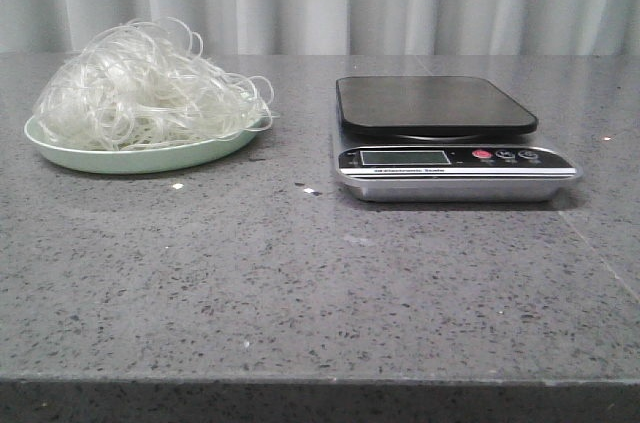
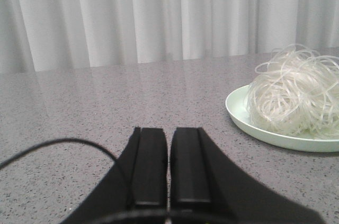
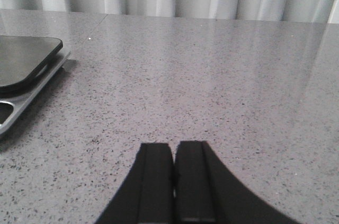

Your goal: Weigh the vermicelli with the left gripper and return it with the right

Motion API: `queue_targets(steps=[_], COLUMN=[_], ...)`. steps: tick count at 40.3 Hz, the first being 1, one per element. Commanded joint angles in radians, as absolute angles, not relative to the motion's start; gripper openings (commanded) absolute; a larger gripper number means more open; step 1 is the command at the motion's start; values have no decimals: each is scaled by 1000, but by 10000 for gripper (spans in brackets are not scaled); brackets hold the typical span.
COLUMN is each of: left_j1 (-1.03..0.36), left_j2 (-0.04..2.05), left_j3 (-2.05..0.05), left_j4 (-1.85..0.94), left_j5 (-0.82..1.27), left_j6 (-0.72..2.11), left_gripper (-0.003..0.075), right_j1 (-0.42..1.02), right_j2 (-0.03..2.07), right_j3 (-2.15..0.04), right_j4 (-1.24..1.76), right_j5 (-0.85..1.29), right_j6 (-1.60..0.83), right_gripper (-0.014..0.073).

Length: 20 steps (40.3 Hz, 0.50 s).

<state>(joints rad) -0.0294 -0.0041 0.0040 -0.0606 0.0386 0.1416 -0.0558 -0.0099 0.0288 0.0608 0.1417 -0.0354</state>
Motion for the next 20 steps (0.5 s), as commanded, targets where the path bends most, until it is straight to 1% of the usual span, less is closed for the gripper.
queue_targets(steps=[1,20], left_j1=[-36,-36], left_j2=[-23,-23], left_j3=[9,9], left_j4=[-70,-70], left_j5=[-44,-44], left_j6=[129,129], left_gripper=[145,145], right_j1=[-63,-63], right_j2=[-28,-28], right_j3=[20,20], right_j4=[75,75], right_j5=[58,48], right_j6=[-38,-38], right_gripper=[152,152])
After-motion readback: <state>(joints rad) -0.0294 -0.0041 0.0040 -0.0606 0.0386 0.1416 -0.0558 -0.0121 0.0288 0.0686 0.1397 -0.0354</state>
